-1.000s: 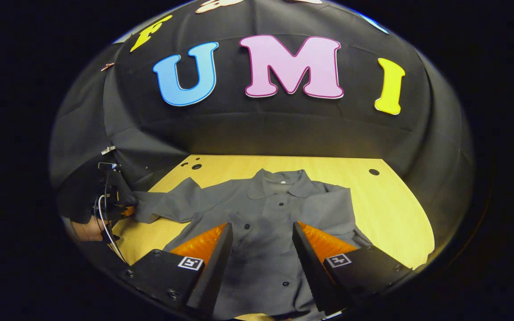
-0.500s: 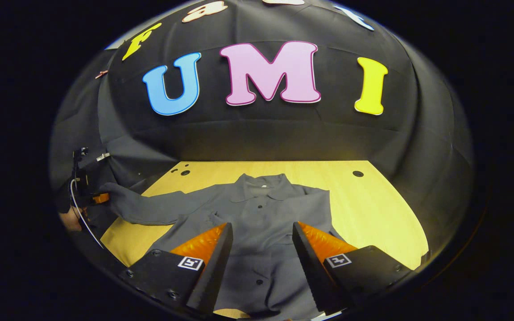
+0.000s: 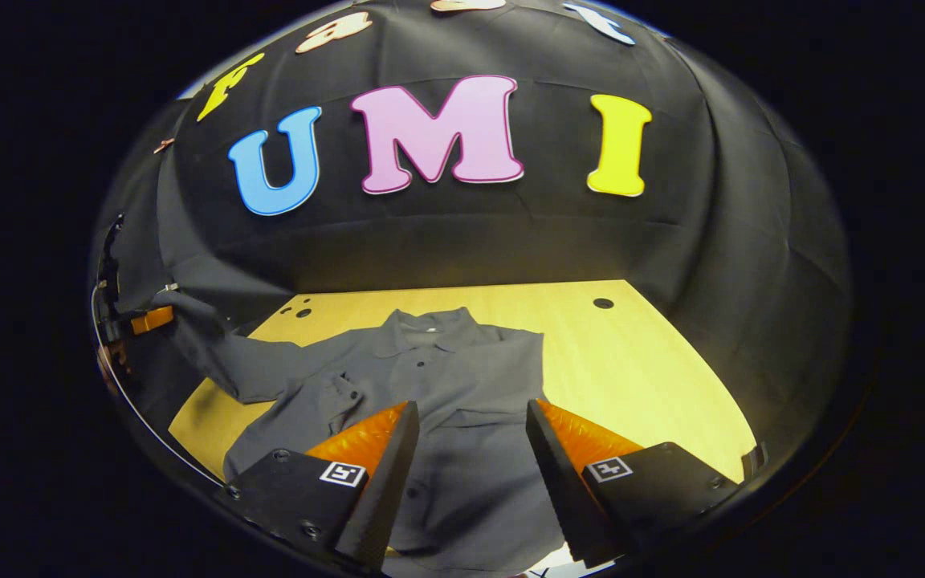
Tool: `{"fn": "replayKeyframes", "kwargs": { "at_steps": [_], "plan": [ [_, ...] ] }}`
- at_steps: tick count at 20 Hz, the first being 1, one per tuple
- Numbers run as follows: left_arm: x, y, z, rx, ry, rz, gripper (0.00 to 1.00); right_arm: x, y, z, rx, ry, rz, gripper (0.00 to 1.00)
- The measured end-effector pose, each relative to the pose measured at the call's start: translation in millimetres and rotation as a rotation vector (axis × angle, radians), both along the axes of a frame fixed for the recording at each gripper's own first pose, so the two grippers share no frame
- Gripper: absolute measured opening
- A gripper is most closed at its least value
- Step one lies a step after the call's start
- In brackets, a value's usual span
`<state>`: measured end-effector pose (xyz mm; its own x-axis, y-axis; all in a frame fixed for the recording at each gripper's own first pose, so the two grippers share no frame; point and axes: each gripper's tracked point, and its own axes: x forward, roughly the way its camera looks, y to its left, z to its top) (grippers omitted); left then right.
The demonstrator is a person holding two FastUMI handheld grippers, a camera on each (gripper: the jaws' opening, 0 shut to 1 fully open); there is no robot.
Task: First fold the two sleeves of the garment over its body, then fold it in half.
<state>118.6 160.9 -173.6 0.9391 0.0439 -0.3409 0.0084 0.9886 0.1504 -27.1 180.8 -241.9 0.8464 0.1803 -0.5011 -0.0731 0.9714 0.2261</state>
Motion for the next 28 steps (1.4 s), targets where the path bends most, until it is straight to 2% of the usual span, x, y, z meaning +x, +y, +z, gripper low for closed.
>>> {"fn": "replayKeyframes", "kwargs": {
  "at_steps": [5, 14, 21, 28],
  "plan": [
    [8.7, -80.2, 9.3, 0.017, 0.0, -0.141, 0.1, -10.0, -45.9, -15.1, 0.003, 0.021, -0.088, 0.84],
    [19.3, -218.0, -29.7, -0.029, 0.073, -0.32, 0.1, -32.7, -102.5, -56.2, 0.002, 0.097, -0.193, 0.84],
    [28.1, -295.4, -83.5, -0.069, 0.169, -0.367, 0.11, -44.5, -133.4, -88.4, 0.008, 0.159, -0.237, 0.84],
    [23.7, -358.0, -146.7, 0.011, 0.232, -0.455, 0.11, -56.3, -152.9, -118.5, 0.024, 0.221, -0.26, 0.84]
  ]
}}
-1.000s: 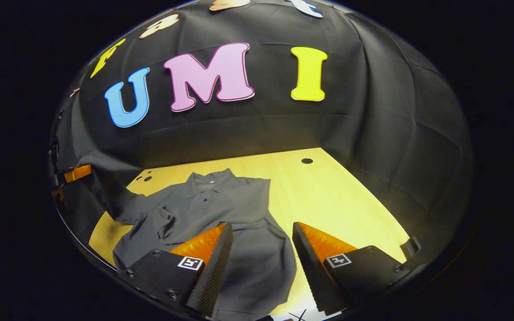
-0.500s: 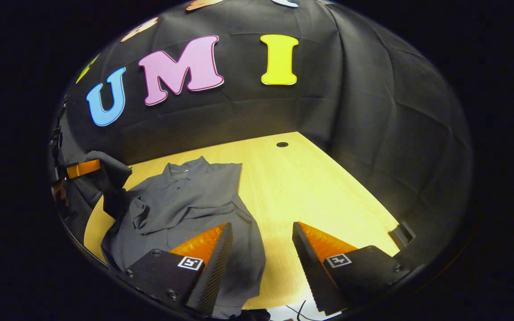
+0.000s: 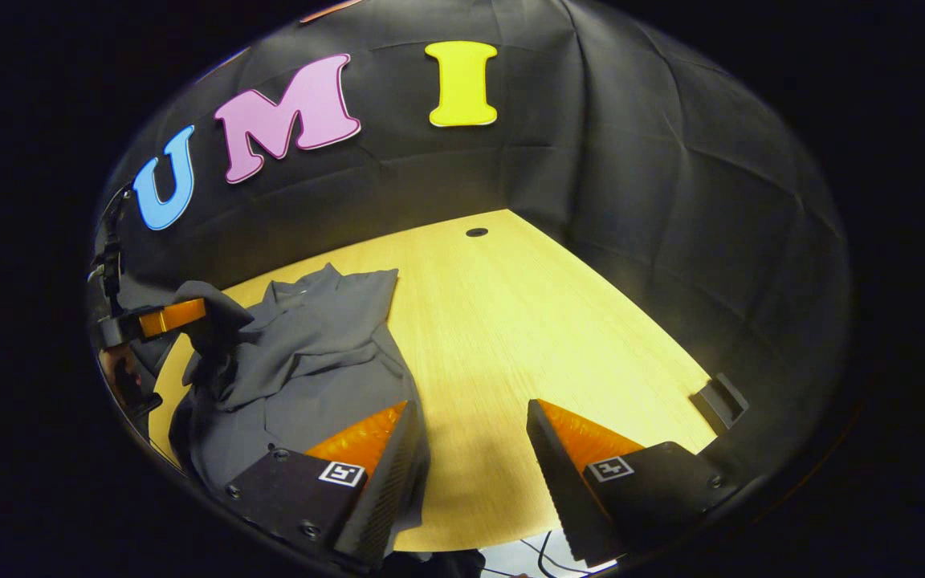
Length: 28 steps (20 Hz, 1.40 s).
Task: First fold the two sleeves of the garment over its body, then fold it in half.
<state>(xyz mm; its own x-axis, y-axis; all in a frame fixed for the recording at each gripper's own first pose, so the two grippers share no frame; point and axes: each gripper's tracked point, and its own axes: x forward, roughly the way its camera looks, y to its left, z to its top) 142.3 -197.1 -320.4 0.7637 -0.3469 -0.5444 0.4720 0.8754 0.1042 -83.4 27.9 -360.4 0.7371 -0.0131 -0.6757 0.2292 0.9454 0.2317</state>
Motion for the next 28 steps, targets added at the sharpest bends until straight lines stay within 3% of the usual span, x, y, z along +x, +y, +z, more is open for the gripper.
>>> {"fn": "replayKeyframes", "kwargs": {
  "at_steps": [6, 8, 9, 12, 13, 16, 22, 23, 28],
  "plan": [
    [-17.6, -32.1, -54.7, 0.071, 0.059, -0.069, 0.14, -4.1, -7.1, -12.9, 0.014, 0.035, 0.018, 0.85],
    [-25.5, -41.1, -67.1, 0.077, 0.085, -0.094, 0.2, -3.8, -10.4, -18.2, 0.019, 0.043, 0.024, 0.85],
    [-28.8, -47.1, -74.9, 0.078, 0.105, -0.11, 0.3, -2.6, -12.6, -20.4, 0.022, 0.046, 0.03, 0.85],
    [-40.2, -64.1, -90.2, 0.092, 0.14, -0.156, 0.45, 1.7, -12.2, -24.1, 0.025, 0.05, 0.045, 0.85],
    [-44.5, -70.3, -90.4, 0.084, 0.145, -0.174, 0.55, 1.4, -11.1, -25.2, 0.031, 0.051, 0.048, 0.85],
    [-55.2, -82.0, -84.7, 0.051, 0.15, -0.216, 0.6, 3.5, -7.4, -27.8, 0.043, 0.052, 0.059, 0.85],
    [-79.9, -81.3, -59.8, -0.013, 0.163, -0.258, 0.86, 3.5, 5.7, -21.5, 0.075, 0.034, 0.084, 0.87],
    [-81.8, -76.3, -50.2, -0.014, 0.14, -0.255, 0.95, 2.3, 7.0, -19.8, 0.076, 0.032, 0.088, 0.88],
    [-111.2, -44.9, -9.8, -0.071, 0.127, -0.228, 0.96, -6.2, 23.3, -7.6, 0.098, 0.022, 0.107, 0.98]
  ]
}}
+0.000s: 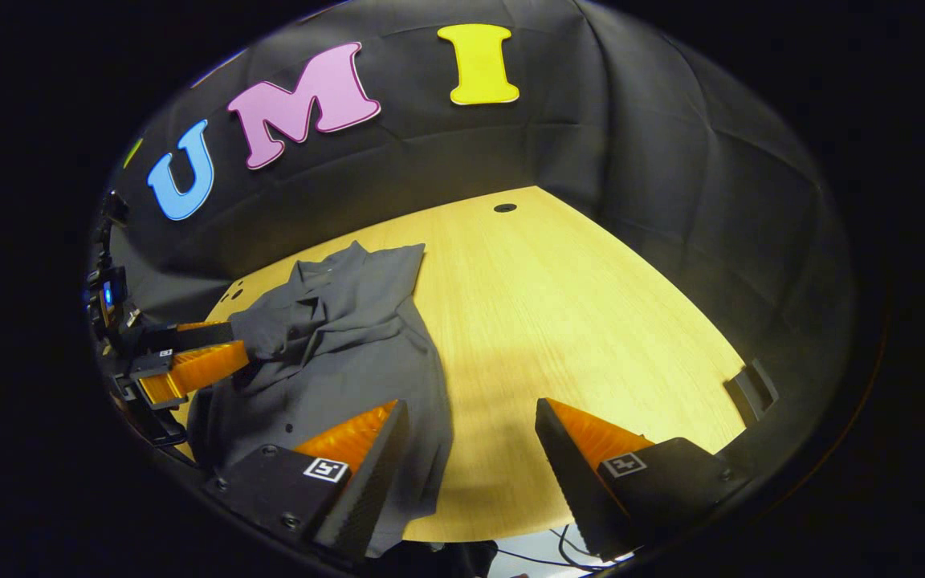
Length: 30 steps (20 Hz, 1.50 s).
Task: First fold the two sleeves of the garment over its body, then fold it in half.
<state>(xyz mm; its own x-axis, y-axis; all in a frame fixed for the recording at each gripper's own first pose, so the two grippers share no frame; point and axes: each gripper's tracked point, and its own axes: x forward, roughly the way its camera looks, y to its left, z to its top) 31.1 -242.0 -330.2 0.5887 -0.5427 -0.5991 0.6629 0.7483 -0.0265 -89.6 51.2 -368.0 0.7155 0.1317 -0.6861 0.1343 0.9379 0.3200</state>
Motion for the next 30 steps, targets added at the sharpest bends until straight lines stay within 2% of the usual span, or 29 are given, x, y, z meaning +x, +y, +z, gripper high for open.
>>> {"fn": "replayKeyframes", "kwargs": {
  "at_steps": [4, 5, 7, 14, 18, 22, 28, 30],
  "plan": [
    [-23.1, 34.8, 32.7, -0.058, 0.016, 0.047, 0.96, -12.6, 19.6, 9.0, -0.001, 0.001, 0.034, 0.99],
    [-27.2, 47.6, 37.6, -0.058, 0.013, 0.069, 0.94, -16.3, 24.7, 9.6, 0.0, 0.005, 0.044, 0.99],
    [-36.1, 78.3, 42.4, -0.044, 0.001, 0.122, 0.96, -23.5, 36.6, 7.8, 0.006, 0.02, 0.065, 0.99],
    [-77.9, 192.0, 4.1, 0.085, 0.026, 0.313, 0.96, -42.4, 67.9, -12.6, 0.033, 0.088, 0.093, 0.99],
    [-96.7, 232.7, -20.8, 0.107, 0.079, 0.415, 0.96, -51.1, 74.0, -27.4, 0.001, 0.124, 0.119, 0.99],
    [-109.1, 259.5, -51.4, 0.137, 0.139, 0.487, 0.97, -55.1, 77.2, -40.6, -0.014, 0.164, 0.115, 0.99],
    [-115.5, 261.0, -88.7, 0.156, 0.243, 0.513, 0.97, -49.8, 100.2, -53.0, -0.008, 0.19, 0.145, 0.99],
    [-114.3, 257.7, -102.1, 0.169, 0.275, 0.515, 0.96, -49.8, 103.2, -59.1, -0.055, 0.205, 0.166, 0.99]
  ]
}}
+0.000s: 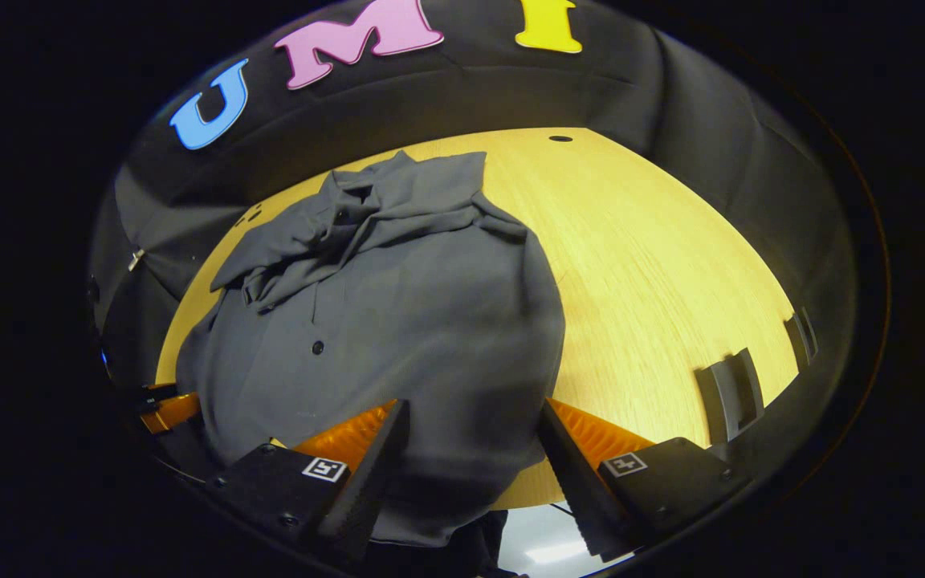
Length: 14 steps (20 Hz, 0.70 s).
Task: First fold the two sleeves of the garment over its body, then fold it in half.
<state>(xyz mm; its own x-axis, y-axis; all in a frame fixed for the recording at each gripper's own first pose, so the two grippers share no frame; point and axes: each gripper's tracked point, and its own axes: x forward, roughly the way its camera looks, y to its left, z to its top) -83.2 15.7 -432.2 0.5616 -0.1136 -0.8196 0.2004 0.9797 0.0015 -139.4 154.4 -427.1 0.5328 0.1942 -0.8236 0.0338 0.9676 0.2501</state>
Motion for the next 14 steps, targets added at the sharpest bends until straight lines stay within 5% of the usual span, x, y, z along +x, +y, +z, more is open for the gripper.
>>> {"fn": "replayKeyframes", "kwargs": {
  "at_steps": [5, 7, 10, 11, 14],
  "plan": [
    [-0.2, 0.9, -10.2, 0.065, 0.014, -0.024, 0.99, -3.2, 6.7, -5.1, -0.083, -0.005, 0.069, 0.98],
    [0.5, -9.3, -10.0, 0.047, 0.018, -0.074, 0.95, 0.5, 17.9, -2.3, -0.051, -0.02, 0.105, 0.61],
    [1.6, -20.4, -6.2, 0.007, 0.048, -0.106, 0.31, 0.5, 23.3, 3.5, -0.02, 0.005, 0.154, 0.06],
    [4.3, -21.7, -4.3, -0.001, 0.047, -0.096, 0.1, 1.9, 25.4, 2.5, -0.008, 0.01, 0.152, 0.06],
    [11.6, -29.1, 19.2, -0.036, 0.012, -0.096, 0.06, 8.1, 23.3, 22.6, 0.029, -0.036, 0.122, 0.06]
  ]
}}
